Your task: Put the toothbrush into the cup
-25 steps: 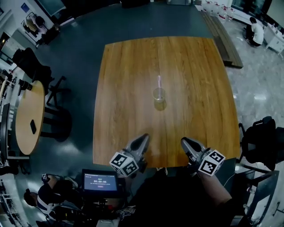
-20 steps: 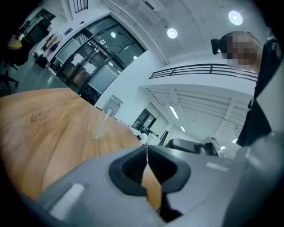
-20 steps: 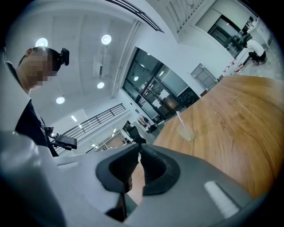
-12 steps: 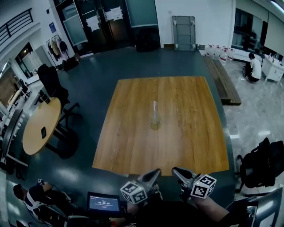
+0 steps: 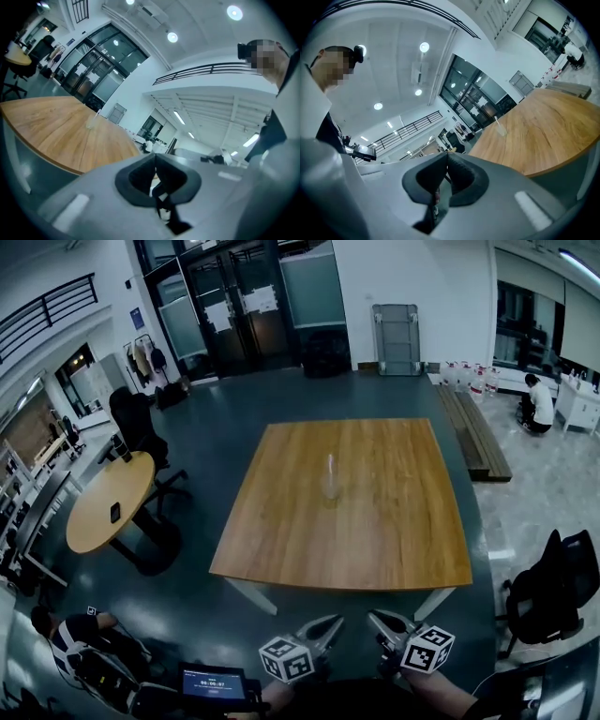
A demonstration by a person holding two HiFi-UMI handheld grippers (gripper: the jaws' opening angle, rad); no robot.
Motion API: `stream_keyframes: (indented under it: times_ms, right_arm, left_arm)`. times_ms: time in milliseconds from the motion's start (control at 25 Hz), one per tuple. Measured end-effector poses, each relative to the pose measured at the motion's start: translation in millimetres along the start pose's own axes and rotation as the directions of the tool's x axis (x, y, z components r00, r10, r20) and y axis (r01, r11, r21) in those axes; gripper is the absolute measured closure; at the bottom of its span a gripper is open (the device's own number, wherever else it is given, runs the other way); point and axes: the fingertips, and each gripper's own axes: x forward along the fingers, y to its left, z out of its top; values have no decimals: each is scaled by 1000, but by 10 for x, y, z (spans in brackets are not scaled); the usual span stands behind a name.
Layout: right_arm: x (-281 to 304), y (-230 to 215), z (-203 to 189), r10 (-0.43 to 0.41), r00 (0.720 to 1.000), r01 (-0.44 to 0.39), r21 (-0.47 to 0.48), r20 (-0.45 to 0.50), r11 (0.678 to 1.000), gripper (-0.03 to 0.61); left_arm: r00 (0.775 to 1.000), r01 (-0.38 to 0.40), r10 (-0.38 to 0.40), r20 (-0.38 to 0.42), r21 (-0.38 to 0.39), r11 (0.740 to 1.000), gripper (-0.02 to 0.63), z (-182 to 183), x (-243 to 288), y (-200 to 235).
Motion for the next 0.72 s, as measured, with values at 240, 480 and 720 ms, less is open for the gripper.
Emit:
stream_keyframes:
  times_ms: [240, 480, 720]
  right_arm:
    - [144, 281, -221, -39, 999, 39, -16, 23, 999, 572]
    - [355, 493, -364, -51, 998, 51, -17, 33, 999, 572]
    - [426, 631, -513, -64, 998, 64, -38, 12, 997, 572]
  left_arm:
    - [1000, -11, 11, -19, -6, 1000, 614, 84, -463, 128]
    - [1000, -2, 2, 18, 13, 1000, 614, 274, -800, 246]
    - [999, 19, -20, 26, 19, 1000, 614, 272, -950, 256]
